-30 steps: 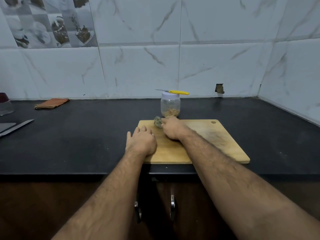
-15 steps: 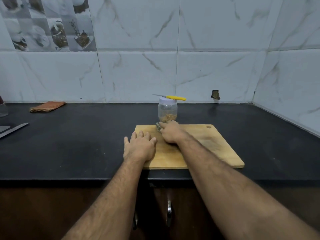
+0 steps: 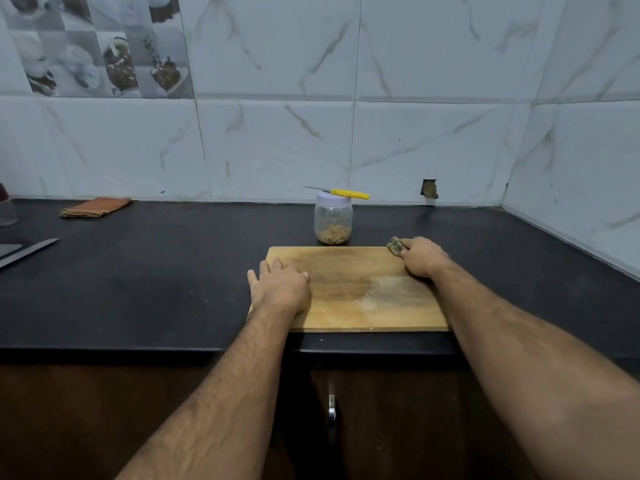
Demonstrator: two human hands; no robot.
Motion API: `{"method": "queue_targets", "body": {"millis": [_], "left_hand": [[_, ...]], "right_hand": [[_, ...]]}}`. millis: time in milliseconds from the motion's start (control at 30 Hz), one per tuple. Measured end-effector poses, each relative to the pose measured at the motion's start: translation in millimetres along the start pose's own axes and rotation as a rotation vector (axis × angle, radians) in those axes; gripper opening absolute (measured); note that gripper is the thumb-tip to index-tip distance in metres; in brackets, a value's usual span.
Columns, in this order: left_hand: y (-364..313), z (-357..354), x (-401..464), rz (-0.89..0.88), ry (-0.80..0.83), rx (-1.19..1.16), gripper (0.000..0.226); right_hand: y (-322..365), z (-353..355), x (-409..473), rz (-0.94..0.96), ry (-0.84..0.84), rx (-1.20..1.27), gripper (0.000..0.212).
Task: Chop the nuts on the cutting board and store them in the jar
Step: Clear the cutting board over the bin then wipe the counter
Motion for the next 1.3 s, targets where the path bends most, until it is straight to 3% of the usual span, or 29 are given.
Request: {"method": "queue_targets", "body": {"millis": [133,267,400,667,833,1000,1133,1300], "left_hand": [[-4,-2,-1,-0.028,-0.057,-0.04,0.045],[-1,-2,-1,-0.01,-0.067,-0.019,0.04],[-4,-1,-4,-0.014,-0.073,-0.022,0.043],[-4,-1,-2,-0.001,-0.066,-0.024,0.04],[-1,-1,-4,-0.034,-0.061,-0.052,0.049],[-4,1,-6,-0.014,-0.061,-0.029,0.049],[-4,2,-5,0.001,-0.082,-0.022,0.043],[-2,0,-4,-0.007,-0.078,-0.047,0.043]], "right_hand": [[24,-6,-8,0.022,-0.015,-0.028,0.046],[78,-34,-33,0.225,0.07,0.023,0.038],[106,-59,-56,0.386,0.092,-0.038,0.047],[50,-26,-99,0.385,0.07,0.088,0.041],[11,-1,-61,-0.014,-0.07,0.056,0.035],[100,-45,-93,0.247,0.008,0.114,0.039],[108,-45,-140,0.446,-0.033,0.021,0.041],[39,-11,-146,0.283,-0.031,0.071,0.046]]}}
Point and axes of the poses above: each hand's wrist, its own x-axis towards the middle knuckle, its own z-axis out of the back of the hand, y = z × x, the point moved 3 cm from there along x, towards the middle knuckle, and after that the axes turned 7 degrees about x, right-handed, at the moved point
